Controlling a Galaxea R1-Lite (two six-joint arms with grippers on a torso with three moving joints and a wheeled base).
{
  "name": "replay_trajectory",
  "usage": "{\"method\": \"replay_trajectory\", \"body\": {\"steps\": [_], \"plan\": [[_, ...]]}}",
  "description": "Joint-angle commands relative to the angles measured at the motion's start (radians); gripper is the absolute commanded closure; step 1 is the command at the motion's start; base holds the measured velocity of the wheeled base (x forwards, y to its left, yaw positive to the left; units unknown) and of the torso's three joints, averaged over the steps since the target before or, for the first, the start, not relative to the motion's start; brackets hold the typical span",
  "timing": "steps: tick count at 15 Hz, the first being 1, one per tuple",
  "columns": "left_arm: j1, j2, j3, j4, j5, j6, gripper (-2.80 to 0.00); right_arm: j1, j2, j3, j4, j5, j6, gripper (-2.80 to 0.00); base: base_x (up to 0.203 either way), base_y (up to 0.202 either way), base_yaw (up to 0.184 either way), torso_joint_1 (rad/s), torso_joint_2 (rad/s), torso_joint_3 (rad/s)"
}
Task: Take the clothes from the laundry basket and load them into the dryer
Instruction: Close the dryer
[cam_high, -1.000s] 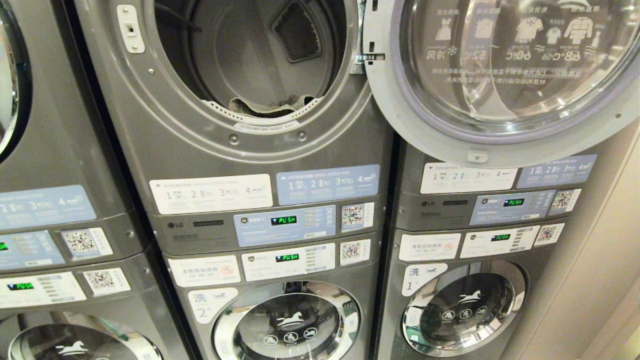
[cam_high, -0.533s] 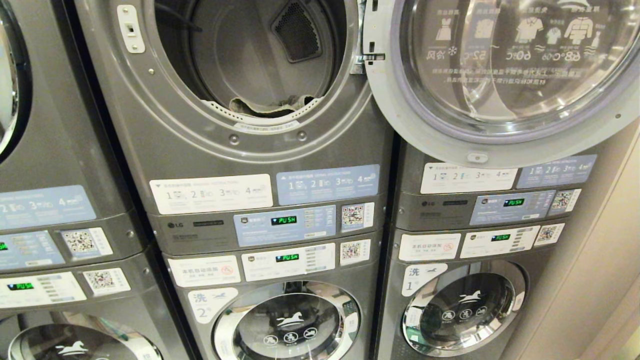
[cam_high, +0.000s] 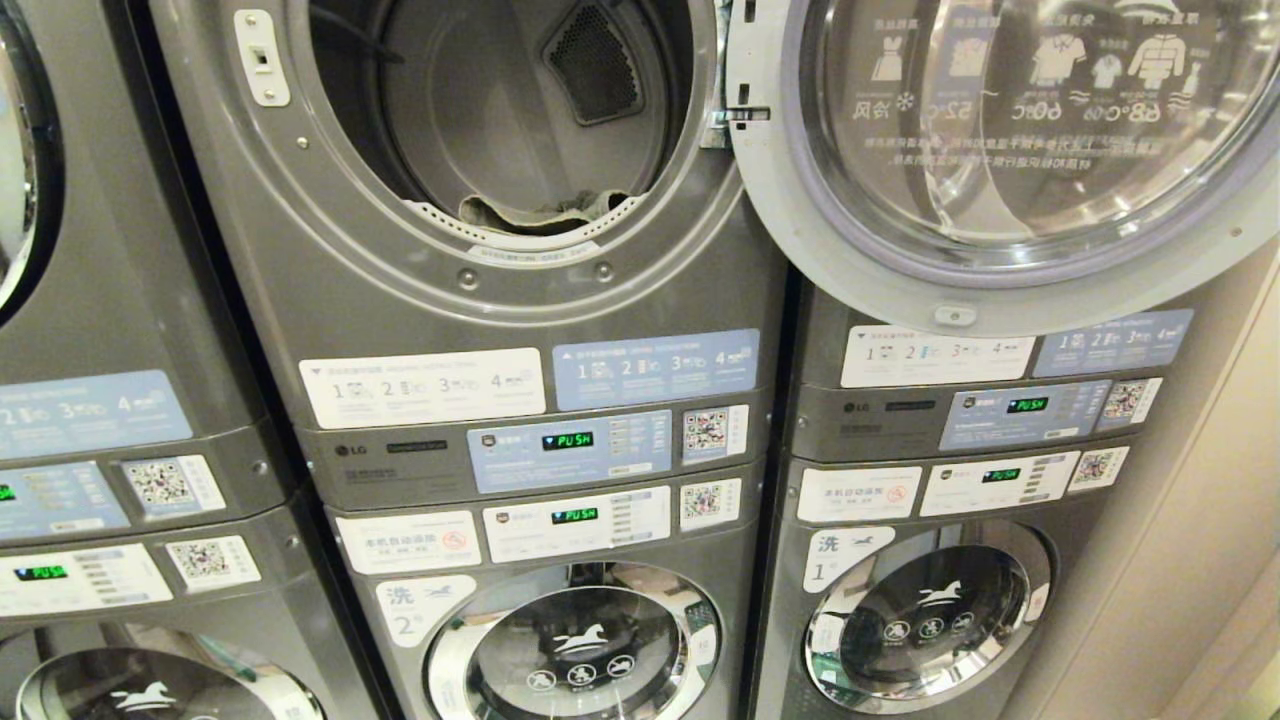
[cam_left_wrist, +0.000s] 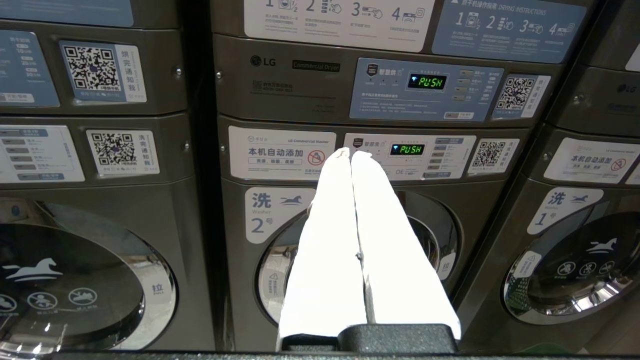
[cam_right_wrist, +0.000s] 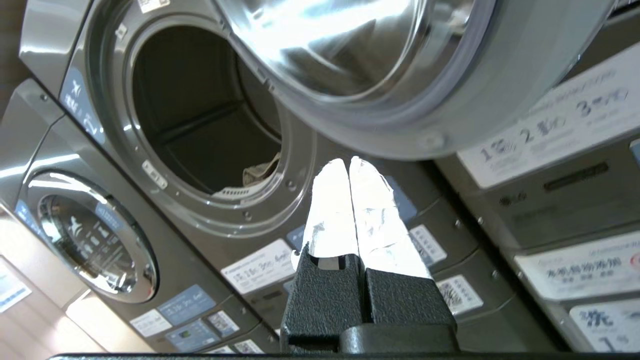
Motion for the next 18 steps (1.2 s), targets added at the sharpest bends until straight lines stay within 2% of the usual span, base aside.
{"method": "replay_trajectory", "body": {"steps": [1,5,7,8,9,10,11,12,13,14,15,18], "plan": [[0.0,0.0,0.014,-0.001,0.0,-0.001,0.0,0.0,-0.123,0.08,-0.009,0.006,0.004,0.0,0.0,0.0,0.0,0.0,0.0,0.0],[0.0,0.0,0.014,-0.001,0.0,-0.001,0.0,0.0,-0.362,0.252,-0.009,0.038,-0.017,0.0,0.0,0.0,0.0,0.0,0.0,0.0],[0.0,0.0,0.014,-0.001,0.0,-0.001,0.0,0.0,-0.408,0.319,0.041,0.047,-0.146,0.0,0.0,0.0,0.0,0.0,0.0,0.0],[0.0,0.0,0.014,-0.001,0.0,-0.001,0.0,0.0,-0.424,0.322,0.163,0.043,-0.21,0.0,0.0,0.0,0.0,0.0,0.0,0.0],[0.0,0.0,0.014,-0.001,0.0,-0.001,0.0,0.001,-0.439,0.314,0.36,0.029,-0.295,0.0,0.0,0.0,0.0,0.0,0.0,0.0],[0.0,0.0,0.014,-0.001,0.0,-0.001,0.0,0.001,-0.45,0.293,0.573,0.004,-0.42,0.0,0.0,0.0,0.0,0.0,0.0,0.0],[0.0,0.0,0.014,-0.001,0.0,-0.001,0.0,0.001,-0.458,0.267,0.748,-0.035,-0.598,0.0,0.0,0.0,0.0,0.0,0.0,0.0],[0.0,0.0,0.014,-0.001,0.0,-0.001,0.0,0.001,-0.464,0.235,0.875,-0.108,-0.786,0.0,0.0,0.0,0.0,0.0,0.0,0.0],[0.0,0.0,0.014,-0.001,0.0,-0.001,0.0,0.002,-0.466,0.206,0.929,-0.225,-0.904,0.0,0.0,0.0,0.0,0.0,0.0,0.0],[0.0,0.0,0.014,-0.001,0.0,-0.001,0.0,0.003,-0.46,0.154,0.943,-0.312,-0.947,0.0,0.0,0.0,0.0,0.0,0.0,0.0],[0.0,0.0,0.014,-0.001,0.0,-0.001,0.0,0.003,-0.432,0.113,0.938,-0.342,-0.952,0.0,0.0,0.0,0.0,0.0,0.0,0.0],[0.0,0.0,0.014,-0.001,0.0,-0.001,0.0,0.008,-0.25,-0.05,0.898,-0.365,-0.892,0.0,0.0,0.0,0.0,0.0,0.0,0.0]]}}
